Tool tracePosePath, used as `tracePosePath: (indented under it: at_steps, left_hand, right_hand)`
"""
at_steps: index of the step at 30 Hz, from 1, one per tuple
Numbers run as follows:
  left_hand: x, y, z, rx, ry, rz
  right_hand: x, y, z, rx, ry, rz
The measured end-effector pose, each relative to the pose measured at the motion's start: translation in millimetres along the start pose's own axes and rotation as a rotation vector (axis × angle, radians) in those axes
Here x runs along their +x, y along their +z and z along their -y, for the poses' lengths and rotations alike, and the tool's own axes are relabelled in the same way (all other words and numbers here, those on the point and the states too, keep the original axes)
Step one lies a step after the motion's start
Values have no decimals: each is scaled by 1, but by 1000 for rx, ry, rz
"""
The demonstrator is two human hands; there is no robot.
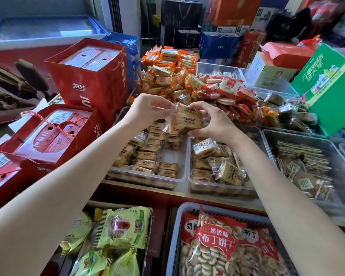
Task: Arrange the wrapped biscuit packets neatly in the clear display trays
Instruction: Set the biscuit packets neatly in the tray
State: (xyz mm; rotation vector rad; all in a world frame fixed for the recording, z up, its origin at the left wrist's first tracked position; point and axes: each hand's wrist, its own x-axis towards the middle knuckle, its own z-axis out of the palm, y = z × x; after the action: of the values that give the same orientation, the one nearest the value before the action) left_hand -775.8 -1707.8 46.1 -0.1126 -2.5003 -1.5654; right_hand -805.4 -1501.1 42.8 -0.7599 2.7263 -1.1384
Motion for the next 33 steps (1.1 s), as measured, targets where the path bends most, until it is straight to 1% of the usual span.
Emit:
tracePosePath:
  at_steps: [4,6,8,10,12,15,18,20,23,26,28,31,33]
  left_hand:
    - [0,2,-4,23,60,-91]
    - [1,2,-4,73,65,-90]
    - [4,-7,-3,92,50,-88]
    - [11,-29,-3,47,6,-148]
    - [14,-53,-2,39,-30,-168]
    - [12,-56,1,113,-17,-33]
    - [8,-23,0,213,24,112]
    - [9,-8,-2,224,38,163]
    - [9,-5,-3,229,68,168]
    - [9,-7,0,376,166,103]
    - [10,-10,2,334,161,78]
    - [11,-16,4,150,75,143]
    - [10,-17,4,85,35,166]
  right_hand:
    - [3,-4,6,-8,-9,27]
    - [5,-7,7,-23,-14,44]
    - [4,-12,6,-56,-18,76]
    - [1,-17,-2,-125,-10,92]
    - [-5,-21,-15,-122,53,78]
    - [-10,-21,-23,14,122,58]
    - [-6,-16,-13,116,93,75]
    - [-3,-16,-4,158,66,99]
    - [-1,-19,0,208,63,148]
    - [-2,-18,-3,246,81,177]
    - [-4,-17,-5,299,93,187]
    - [-6,-18,-7,391,108,223]
    - [-8,-19,-7,426,120,237]
